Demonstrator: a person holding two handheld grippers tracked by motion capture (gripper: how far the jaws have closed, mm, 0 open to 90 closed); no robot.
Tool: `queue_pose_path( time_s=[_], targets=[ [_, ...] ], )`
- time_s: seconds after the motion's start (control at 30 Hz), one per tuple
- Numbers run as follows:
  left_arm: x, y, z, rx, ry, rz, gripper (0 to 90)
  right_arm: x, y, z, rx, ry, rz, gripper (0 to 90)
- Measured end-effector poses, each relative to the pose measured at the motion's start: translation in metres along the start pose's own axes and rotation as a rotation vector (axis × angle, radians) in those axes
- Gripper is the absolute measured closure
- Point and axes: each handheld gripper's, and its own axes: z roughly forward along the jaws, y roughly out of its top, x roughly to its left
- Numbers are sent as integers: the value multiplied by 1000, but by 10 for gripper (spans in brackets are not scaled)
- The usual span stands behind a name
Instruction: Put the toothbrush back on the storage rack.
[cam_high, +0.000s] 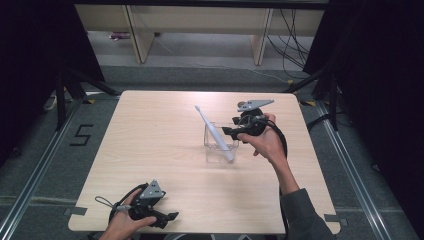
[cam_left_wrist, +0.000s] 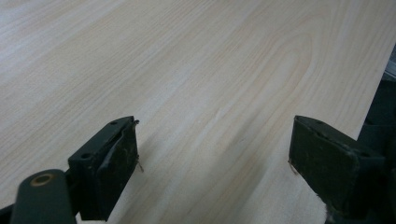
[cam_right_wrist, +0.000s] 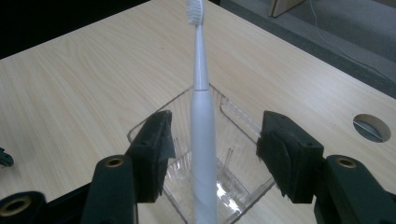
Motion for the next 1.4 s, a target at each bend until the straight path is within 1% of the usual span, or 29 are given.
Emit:
queue_pose_path(
  time_s=[0.03,0.07,0.17,0.2,0.27,0.3,0.33,0.4,0.43,0.47,0.5,0.53,0.57,0.6,0.63,0.67,0.7,0.83,0.9,0.93,1.0,1.03,1.07,1.1,1.2,1.27,1.3,1.37,1.4],
  targets=[
    [1,0,-1,1,-1,16,150,-1,-1,0,-4,5,-4,439],
    [1,0,0,0,-1,12,150,-1,-1,-1,1,-3,5,437],
    [1,0,0,0,-2,12,150,-3,-3,-2,-18,-9,0,421],
    [1,0,0,2,-1,14,150,-2,-3,-4,-4,-5,13,415],
    [1,0,0,1,0,13,150,-2,-3,-4,-4,-2,18,407],
    [-1,0,0,-6,-9,5,150,-2,-5,-7,2,-4,21,381],
    [0,1,-1,1,-13,19,150,-3,-5,-7,-8,-15,1,379],
    [-1,0,0,-11,-15,1,150,-3,-6,-11,-8,-13,17,363],
    [0,0,0,4,-5,15,150,-4,-7,-11,-17,-20,7,354],
    [0,0,0,2,-5,12,150,-5,-8,-12,-24,-11,7,353],
    [0,0,0,2,-7,13,150,-5,-9,-13,-28,-10,29,350],
    [0,0,0,2,-7,13,150,-5,-10,-15,-27,-24,17,343],
    [0,0,0,0,-5,11,150,-5,-11,-17,-20,-26,23,339],
    [1,0,0,1,-5,13,150,-7,-12,-18,-28,-27,11,337],
    [1,0,0,1,-5,13,150,-7,-12,-18,-28,-27,11,337],
    [0,0,0,0,-3,-2,150,-6,-13,-20,-19,-26,23,337],
    [1,0,0,-1,-3,11,150,-8,-15,-21,-41,-33,10,329],
    [0,0,0,-9,-11,0,150,-8,-20,-25,-35,-41,11,322],
    [1,0,0,-1,-2,9,150,-7,-22,-26,-42,-37,20,320],
    [1,0,0,0,-3,12,150,-8,-23,-27,-43,-46,9,316],
    [0,0,0,-8,-10,2,150,-7,-24,-28,-33,-36,23,310],
    [0,0,0,-9,-10,1,150,-7,-26,-29,-42,-46,6,308],
    [0,0,0,-9,-11,1,150,-6,-26,-29,-45,-49,15,307],
    [1,0,-1,3,-4,16,150,-6,-27,-31,-42,-45,6,305],
    [1,0,0,0,-2,12,150,-5,-28,-32,-47,-49,3,302],
    [1,0,0,0,-2,12,150,-4,-29,-35,-39,-48,14,296],
    [1,0,0,0,-2,12,150,-2,-31,-34,-57,-51,19,294],
    [1,0,0,1,-1,12,150,-2,-33,-37,-37,-43,17,293],
    [1,0,0,1,-2,12,150,-1,-35,-37,-48,-48,30,292]
  ],
)
